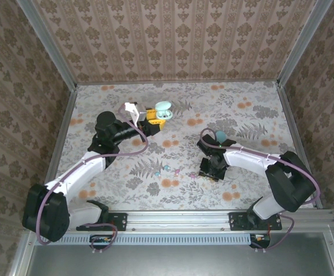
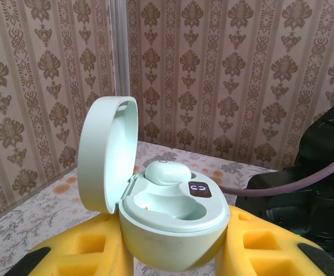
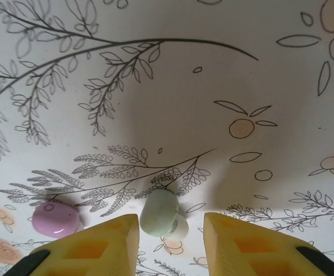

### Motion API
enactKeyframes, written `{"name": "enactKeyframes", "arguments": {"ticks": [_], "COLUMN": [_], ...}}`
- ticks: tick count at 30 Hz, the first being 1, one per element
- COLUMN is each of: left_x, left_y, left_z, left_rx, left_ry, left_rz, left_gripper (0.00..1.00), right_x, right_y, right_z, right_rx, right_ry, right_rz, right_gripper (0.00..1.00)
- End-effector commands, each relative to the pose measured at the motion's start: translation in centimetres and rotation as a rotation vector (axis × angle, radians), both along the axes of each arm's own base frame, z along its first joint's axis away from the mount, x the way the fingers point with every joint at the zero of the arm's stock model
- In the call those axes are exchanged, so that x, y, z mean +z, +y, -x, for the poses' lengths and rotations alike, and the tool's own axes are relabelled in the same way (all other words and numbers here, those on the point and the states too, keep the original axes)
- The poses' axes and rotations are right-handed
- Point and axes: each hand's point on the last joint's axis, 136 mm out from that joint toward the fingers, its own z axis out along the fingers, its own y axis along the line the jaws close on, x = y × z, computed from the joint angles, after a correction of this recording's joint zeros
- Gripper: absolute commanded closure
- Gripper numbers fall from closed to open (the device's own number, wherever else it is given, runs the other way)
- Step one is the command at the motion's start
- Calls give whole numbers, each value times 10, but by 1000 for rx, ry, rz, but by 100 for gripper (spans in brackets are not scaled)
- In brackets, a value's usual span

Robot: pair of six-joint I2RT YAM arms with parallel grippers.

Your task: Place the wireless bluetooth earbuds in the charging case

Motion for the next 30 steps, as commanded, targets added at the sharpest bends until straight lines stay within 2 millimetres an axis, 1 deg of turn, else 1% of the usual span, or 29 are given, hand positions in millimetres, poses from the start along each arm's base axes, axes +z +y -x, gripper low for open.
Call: {"name": "enactKeyframes", "arguments": {"ticks": [1, 8, 17, 25, 30], "left_x": [7, 5, 6, 8, 7], "left_y": [3, 3, 3, 4, 4], "left_z": [3, 3, 1, 2, 2], "left_rx": [1, 4, 6, 5, 8], "left_ry": [-39, -34, -33, -33, -33], "left_rz": [3, 1, 3, 5, 5], "left_gripper": [70, 70, 70, 70, 70], "right_x": [3, 0, 0, -2, -2], "right_y": [3, 8, 7, 10, 8], "right_z": [-9, -12, -12, -8, -5], "right_rx": [-12, 17, 61, 129, 192], "right_ry": [-21, -10, 7, 38, 61], "right_rz": [17, 31, 74, 107, 155], "right_gripper": [65, 66, 73, 72, 71]}}
